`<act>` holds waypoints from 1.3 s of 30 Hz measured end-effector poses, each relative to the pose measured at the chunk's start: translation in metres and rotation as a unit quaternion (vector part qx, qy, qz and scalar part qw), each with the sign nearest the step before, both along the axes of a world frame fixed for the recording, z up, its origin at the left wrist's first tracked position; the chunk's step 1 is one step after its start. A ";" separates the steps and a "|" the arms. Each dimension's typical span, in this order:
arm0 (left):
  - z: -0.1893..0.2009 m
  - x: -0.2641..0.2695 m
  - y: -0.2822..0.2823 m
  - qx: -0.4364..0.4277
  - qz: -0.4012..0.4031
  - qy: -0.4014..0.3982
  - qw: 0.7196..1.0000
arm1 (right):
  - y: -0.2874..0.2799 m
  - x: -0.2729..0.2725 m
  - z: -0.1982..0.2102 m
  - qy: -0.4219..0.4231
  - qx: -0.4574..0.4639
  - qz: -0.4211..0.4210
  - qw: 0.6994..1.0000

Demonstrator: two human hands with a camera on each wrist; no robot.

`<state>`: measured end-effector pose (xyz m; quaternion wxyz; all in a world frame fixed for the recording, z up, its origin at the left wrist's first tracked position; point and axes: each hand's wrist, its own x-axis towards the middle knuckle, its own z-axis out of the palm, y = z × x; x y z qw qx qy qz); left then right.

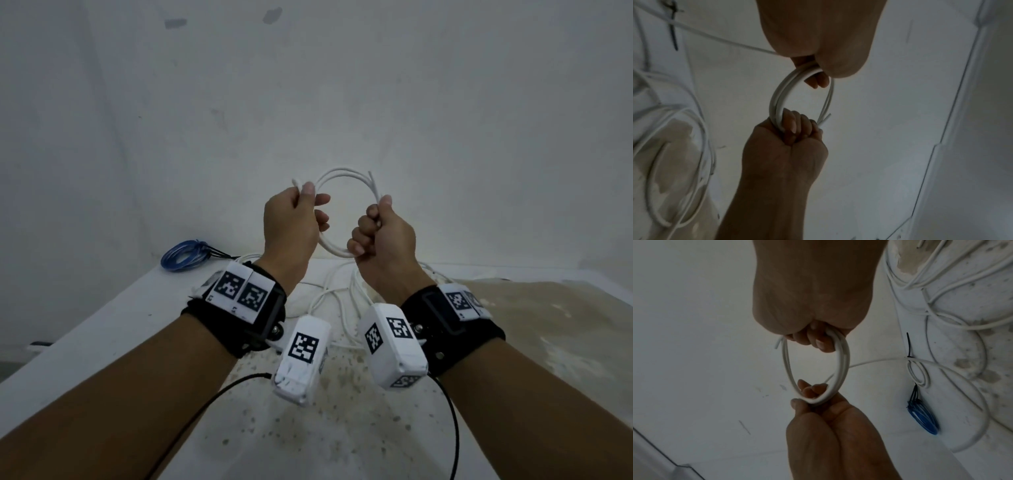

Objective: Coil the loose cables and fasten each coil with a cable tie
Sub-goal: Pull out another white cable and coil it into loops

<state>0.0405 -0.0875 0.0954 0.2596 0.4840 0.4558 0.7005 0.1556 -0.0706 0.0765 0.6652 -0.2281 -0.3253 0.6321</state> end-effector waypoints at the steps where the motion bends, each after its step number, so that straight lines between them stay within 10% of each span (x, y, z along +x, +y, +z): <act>1: 0.005 -0.003 -0.001 0.012 0.002 0.060 0.998 | 0.000 0.001 0.004 0.003 0.003 -0.002 1.000; 7: 0.053 -0.025 0.009 0.002 -0.027 0.273 0.962 | 0.005 -0.001 0.034 0.016 0.042 0.016 0.999; 24: 0.015 -0.049 0.011 0.029 -0.059 0.298 0.952 | 0.011 -0.005 -0.002 -0.093 0.027 0.040 0.994; 34: 0.023 -0.038 0.007 -0.062 -0.156 -0.055 0.984 | 0.011 -0.004 -0.004 -0.118 0.042 0.045 0.991; 39: 0.014 -0.036 0.015 -0.021 -0.016 0.224 0.974 | 0.008 -0.005 -0.004 -0.150 0.057 0.048 0.986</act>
